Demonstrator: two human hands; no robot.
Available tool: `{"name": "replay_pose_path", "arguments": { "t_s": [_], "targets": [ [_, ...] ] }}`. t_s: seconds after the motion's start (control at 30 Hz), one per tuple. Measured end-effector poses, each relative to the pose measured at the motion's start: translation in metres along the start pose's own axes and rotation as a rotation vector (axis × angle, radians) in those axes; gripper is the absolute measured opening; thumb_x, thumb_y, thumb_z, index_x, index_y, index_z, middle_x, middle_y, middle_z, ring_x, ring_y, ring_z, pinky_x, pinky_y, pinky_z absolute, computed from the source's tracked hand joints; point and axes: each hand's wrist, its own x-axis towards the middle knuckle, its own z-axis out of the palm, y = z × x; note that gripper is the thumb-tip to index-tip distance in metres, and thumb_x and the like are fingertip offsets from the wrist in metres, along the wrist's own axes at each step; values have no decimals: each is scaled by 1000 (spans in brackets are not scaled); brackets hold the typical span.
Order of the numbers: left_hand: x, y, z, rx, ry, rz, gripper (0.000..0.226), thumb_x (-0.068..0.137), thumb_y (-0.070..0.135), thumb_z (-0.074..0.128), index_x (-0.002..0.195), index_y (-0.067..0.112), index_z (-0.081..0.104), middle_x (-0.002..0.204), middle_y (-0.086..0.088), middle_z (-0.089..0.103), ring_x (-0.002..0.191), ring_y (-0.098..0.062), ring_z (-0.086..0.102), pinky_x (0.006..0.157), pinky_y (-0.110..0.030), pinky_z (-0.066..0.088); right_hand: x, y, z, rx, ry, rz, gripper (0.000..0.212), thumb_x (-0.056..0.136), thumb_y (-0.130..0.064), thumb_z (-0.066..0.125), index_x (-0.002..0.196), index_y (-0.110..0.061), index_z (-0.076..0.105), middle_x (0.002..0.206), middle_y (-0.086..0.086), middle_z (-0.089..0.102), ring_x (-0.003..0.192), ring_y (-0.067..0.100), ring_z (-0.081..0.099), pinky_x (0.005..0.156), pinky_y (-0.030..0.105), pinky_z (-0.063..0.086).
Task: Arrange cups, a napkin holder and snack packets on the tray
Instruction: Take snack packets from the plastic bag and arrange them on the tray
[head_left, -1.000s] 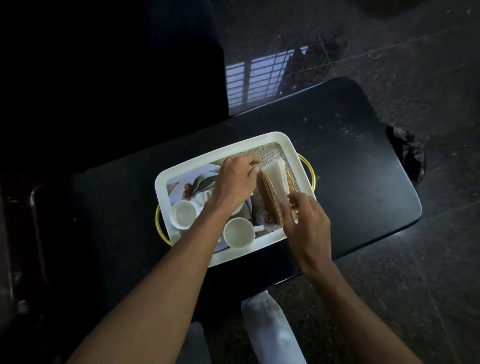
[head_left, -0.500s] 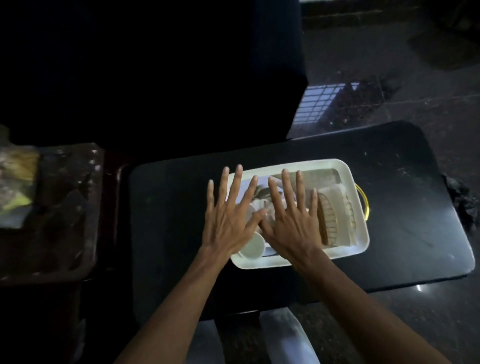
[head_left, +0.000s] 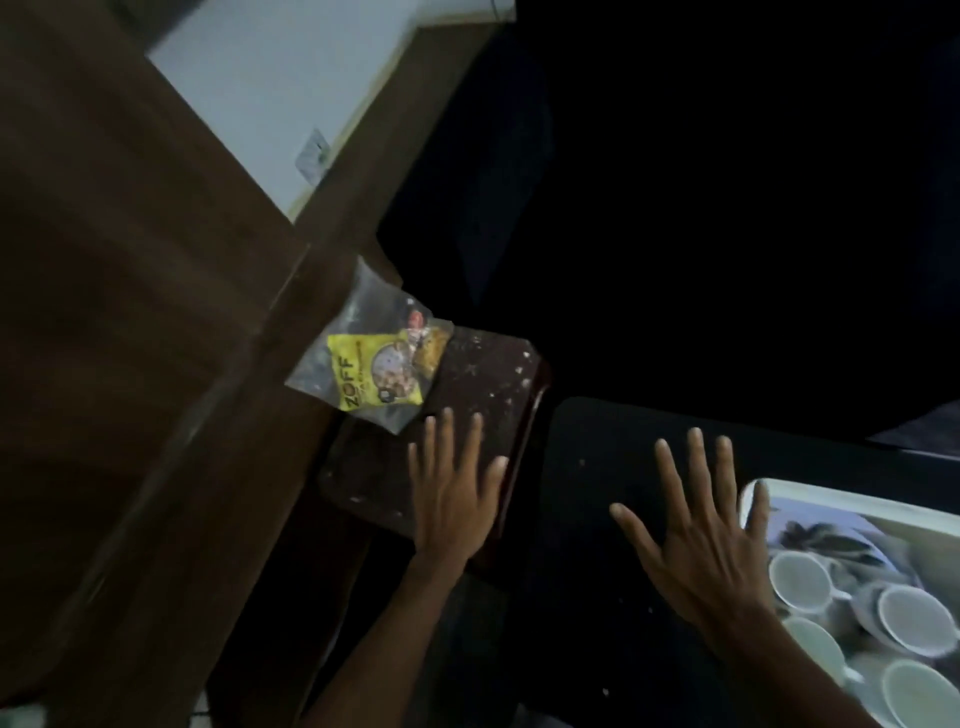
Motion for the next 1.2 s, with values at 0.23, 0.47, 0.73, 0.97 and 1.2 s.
{"name": "replay_pose_path", "arguments": {
  "t_s": [0.23,0.47,0.73,0.97,1.2],
  "targets": [
    [92,-159,-49,-158,239,-409,62,94,27,62,149,4,44,154,-31,38,143,-48,35,116,-52,27,23,-71,5,-16,34,-42,83,90,-70,22,155,-19,25,165,12,14,154,30,7,117,62,22],
    [202,-260,-44,-557,15,-574,53,91,18,74,134,-7,55,130,-26,60,128,-36,55,94,-38,51,-3,-110,38,10,48,-15,78,90,-63,29,149,-13,41,159,15,32,149,32,25,108,57,40],
    [181,-186,-100,-496,151,-123,43,78,45,58,57,7,65,58,-21,64,57,-21,62,53,-41,45,-33,-142,3,385,132,203,56,83,-37,76,126,-4,62,127,27,62,117,47,62,86,49,58],
    [92,-39,-202,-7,295,557,20,60,0,74,69,18,70,67,-3,62,63,-28,64,59,-39,43,13,-166,-113,1476,-123,546,19,90,-32,69,99,-17,74,93,4,78,85,12,76,75,30,58],
    [7,42,-234,-21,490,817,21,92,32,71,79,17,76,72,1,66,63,-21,64,69,-37,42,5,-135,-172,1546,36,530,48,88,-31,75,122,-3,56,105,15,66,89,23,72,75,34,61]
  ]
}}
